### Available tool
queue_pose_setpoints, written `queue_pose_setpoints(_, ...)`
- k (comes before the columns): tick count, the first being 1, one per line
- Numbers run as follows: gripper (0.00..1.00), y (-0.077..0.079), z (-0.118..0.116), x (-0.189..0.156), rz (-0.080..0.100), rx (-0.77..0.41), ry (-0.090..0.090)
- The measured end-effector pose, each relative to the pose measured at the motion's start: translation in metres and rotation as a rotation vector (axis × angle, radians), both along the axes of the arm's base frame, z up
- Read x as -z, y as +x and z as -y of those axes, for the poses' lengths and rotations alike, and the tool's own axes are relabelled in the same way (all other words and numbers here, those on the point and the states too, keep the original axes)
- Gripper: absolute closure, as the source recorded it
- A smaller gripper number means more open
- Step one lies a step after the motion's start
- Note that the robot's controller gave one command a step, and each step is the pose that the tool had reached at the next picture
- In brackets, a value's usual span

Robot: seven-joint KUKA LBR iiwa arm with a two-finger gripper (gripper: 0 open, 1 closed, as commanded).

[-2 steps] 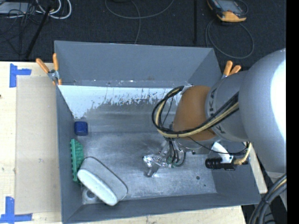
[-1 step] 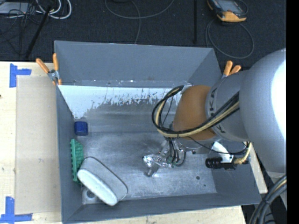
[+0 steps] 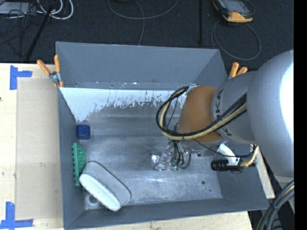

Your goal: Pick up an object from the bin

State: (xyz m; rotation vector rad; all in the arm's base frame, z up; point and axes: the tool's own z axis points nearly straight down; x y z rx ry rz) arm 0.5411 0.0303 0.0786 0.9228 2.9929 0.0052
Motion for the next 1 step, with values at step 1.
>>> queue_pose_setpoints(1,1.00,0.0003,0.0002,-0.0122,-0.010,-0.004,0.000)
